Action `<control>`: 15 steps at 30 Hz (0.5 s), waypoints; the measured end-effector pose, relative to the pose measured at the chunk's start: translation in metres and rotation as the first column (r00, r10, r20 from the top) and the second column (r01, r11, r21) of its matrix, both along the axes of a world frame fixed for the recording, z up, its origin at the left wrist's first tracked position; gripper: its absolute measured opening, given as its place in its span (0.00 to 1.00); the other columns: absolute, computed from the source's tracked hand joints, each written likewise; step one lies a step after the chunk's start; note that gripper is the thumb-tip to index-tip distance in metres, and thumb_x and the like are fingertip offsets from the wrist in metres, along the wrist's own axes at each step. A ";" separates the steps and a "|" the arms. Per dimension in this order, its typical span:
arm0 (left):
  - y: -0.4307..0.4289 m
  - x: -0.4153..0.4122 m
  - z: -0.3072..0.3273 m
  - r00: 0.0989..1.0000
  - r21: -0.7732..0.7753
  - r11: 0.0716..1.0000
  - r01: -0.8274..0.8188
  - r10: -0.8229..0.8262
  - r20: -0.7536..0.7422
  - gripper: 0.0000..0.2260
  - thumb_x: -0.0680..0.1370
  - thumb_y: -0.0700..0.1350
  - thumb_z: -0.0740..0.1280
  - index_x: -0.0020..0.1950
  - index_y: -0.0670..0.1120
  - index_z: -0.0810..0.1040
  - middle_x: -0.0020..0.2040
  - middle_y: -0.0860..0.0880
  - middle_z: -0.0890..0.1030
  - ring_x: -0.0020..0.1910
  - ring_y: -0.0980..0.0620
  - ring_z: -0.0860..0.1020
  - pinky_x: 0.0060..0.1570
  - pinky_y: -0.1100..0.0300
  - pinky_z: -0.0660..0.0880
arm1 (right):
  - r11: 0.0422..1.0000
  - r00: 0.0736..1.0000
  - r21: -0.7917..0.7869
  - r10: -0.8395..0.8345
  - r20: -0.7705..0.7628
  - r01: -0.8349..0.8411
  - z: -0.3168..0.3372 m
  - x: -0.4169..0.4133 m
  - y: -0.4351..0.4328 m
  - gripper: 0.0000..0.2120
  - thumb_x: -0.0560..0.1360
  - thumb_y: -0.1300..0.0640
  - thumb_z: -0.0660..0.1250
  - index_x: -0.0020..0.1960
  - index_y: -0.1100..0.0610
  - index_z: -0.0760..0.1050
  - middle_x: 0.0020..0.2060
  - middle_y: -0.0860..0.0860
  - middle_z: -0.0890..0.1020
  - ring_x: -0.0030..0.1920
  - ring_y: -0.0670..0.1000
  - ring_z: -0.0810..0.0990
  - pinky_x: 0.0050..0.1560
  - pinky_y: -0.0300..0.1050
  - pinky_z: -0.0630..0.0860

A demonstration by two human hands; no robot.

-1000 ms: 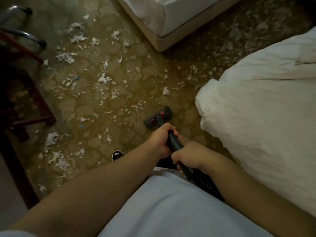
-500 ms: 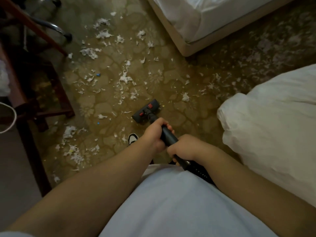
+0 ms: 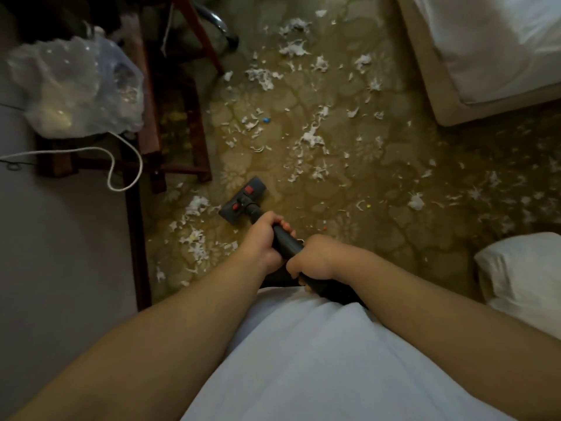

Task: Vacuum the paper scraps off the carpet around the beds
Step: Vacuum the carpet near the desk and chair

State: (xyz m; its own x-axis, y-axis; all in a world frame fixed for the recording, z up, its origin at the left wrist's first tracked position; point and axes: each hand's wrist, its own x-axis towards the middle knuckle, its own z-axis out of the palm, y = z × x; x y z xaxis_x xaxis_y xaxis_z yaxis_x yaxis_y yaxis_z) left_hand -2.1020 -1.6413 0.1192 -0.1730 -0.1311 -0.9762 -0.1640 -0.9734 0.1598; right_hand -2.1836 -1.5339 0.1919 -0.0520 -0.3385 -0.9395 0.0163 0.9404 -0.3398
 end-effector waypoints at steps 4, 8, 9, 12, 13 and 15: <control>-0.022 0.017 0.000 0.998 -0.014 0.998 -0.067 0.067 0.014 0.10 0.77 0.39 0.64 0.36 0.44 0.69 0.29 0.49 0.71 0.31 0.51 0.69 0.38 0.57 0.72 | 0.999 0.999 -0.010 0.048 0.011 -0.048 -0.007 0.013 -0.026 0.08 0.71 0.60 0.72 0.47 0.63 0.81 0.35 0.58 0.86 0.29 0.56 0.82 0.34 0.47 0.80; -0.021 0.030 -0.003 0.993 -0.002 0.993 -0.119 0.119 0.005 0.09 0.76 0.38 0.64 0.37 0.45 0.69 0.30 0.49 0.70 0.31 0.51 0.69 0.38 0.58 0.72 | 0.994 0.994 -0.012 0.109 0.004 -0.109 -0.009 0.022 -0.030 0.09 0.70 0.59 0.73 0.47 0.63 0.82 0.39 0.59 0.88 0.30 0.56 0.83 0.39 0.50 0.84; -0.017 0.033 -0.003 0.992 0.002 0.992 -0.124 0.124 -0.001 0.09 0.76 0.38 0.64 0.36 0.45 0.69 0.30 0.49 0.70 0.31 0.51 0.68 0.38 0.58 0.71 | 0.993 0.993 -0.005 0.119 0.008 -0.119 -0.009 0.024 -0.026 0.09 0.70 0.58 0.73 0.47 0.63 0.82 0.40 0.59 0.88 0.31 0.56 0.84 0.41 0.51 0.85; 0.002 0.038 0.000 0.993 0.001 0.993 -0.121 0.121 -0.014 0.11 0.77 0.39 0.63 0.35 0.45 0.68 0.29 0.49 0.70 0.31 0.51 0.68 0.37 0.58 0.71 | 0.991 0.991 -0.001 0.131 0.006 -0.131 -0.008 0.030 -0.010 0.12 0.69 0.58 0.72 0.50 0.63 0.81 0.42 0.60 0.88 0.39 0.59 0.88 0.50 0.57 0.86; 0.010 0.039 0.002 0.994 -0.003 0.994 -0.107 0.107 -0.017 0.11 0.77 0.39 0.63 0.34 0.45 0.68 0.29 0.48 0.70 0.31 0.50 0.68 0.37 0.58 0.71 | 0.991 0.991 -0.005 0.134 -0.004 -0.134 -0.007 0.031 -0.003 0.13 0.69 0.58 0.72 0.50 0.63 0.81 0.43 0.60 0.88 0.42 0.60 0.88 0.51 0.58 0.86; 0.029 0.038 0.006 0.996 -0.012 0.996 -0.091 0.091 -0.020 0.11 0.77 0.39 0.63 0.34 0.44 0.69 0.29 0.48 0.70 0.30 0.50 0.69 0.37 0.57 0.71 | 0.993 0.993 -0.009 0.116 0.001 -0.116 -0.005 0.032 0.016 0.11 0.70 0.58 0.71 0.49 0.64 0.82 0.43 0.60 0.88 0.42 0.60 0.88 0.52 0.58 0.86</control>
